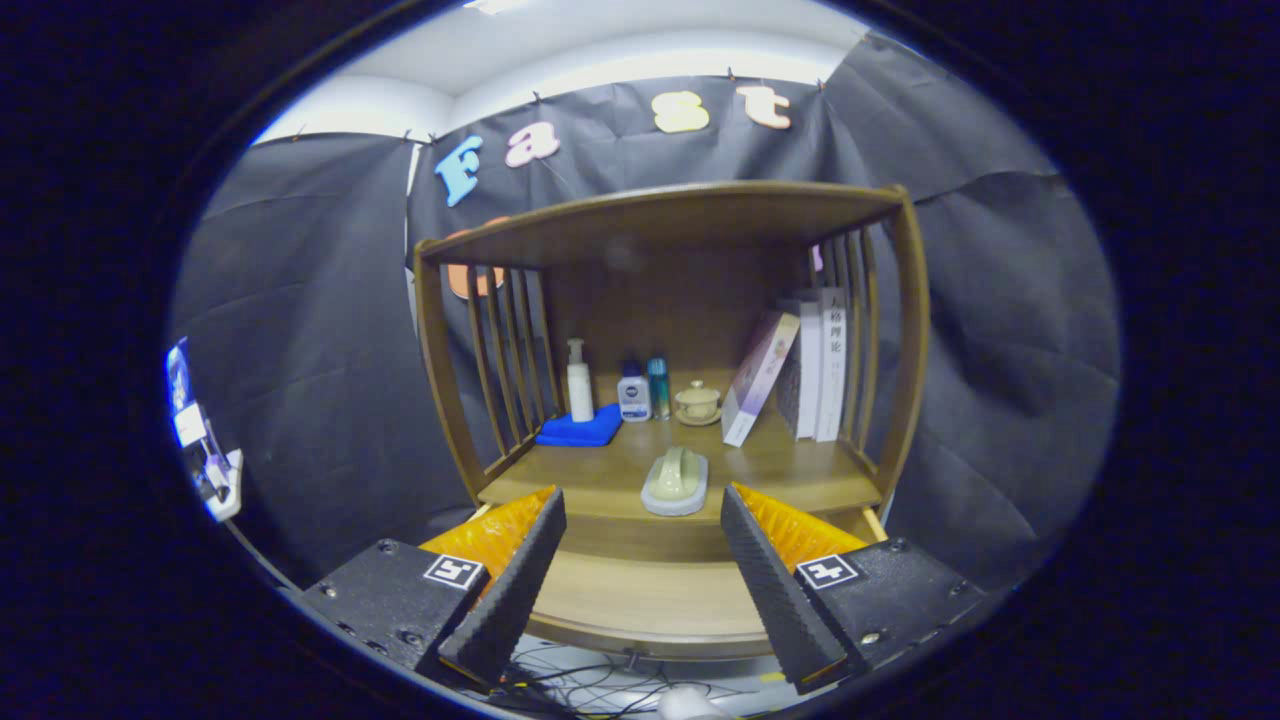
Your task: Pull open the drawer, take out the items inside it, and place them on the countertop above the cabinet.
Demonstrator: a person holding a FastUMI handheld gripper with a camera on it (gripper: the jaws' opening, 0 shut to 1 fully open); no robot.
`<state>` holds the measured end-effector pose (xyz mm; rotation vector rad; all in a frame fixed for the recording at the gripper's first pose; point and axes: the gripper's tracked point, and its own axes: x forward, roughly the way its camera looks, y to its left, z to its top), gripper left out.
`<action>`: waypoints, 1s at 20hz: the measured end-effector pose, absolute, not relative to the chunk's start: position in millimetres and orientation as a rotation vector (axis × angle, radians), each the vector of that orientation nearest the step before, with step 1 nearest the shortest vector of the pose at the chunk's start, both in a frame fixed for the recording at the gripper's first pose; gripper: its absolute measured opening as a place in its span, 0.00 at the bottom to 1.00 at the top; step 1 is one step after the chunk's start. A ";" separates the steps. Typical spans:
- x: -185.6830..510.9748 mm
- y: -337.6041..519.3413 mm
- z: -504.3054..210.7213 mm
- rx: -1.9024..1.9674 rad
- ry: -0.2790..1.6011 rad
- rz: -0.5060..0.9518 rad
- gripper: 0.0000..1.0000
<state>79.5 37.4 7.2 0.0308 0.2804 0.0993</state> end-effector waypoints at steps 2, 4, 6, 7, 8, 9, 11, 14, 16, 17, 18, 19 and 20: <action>59.9 32.7 -2.8 0.049 0.220 0.100 0.99; 44.6 27.2 -17.9 0.058 0.179 0.084 1.00; 33.1 23.1 -35.5 0.040 0.123 0.065 0.99; 28.7 19.8 -48.0 0.023 0.114 0.049 0.99; 25.1 16.9 -60.3 0.004 0.099 0.030 0.99; 20.7 16.5 -76.8 -0.015 0.101 0.013 0.99; 13.7 17.7 -100.5 -0.023 0.100 0.011 0.99; 3.7 11.9 -135.2 -0.003 0.127 -0.020 0.99; -0.6 13.0 -151.8 0.018 0.160 -0.018 0.99; -0.1 11.5 -157.4 0.011 0.182 -0.025 1.00; 1.6 9.0 -159.7 0.004 0.192 -0.031 1.00; 2.5 8.8 -159.5 0.002 0.190 -0.031 1.00; 4.5 9.4 -158.2 0.001 0.184 -0.036 1.00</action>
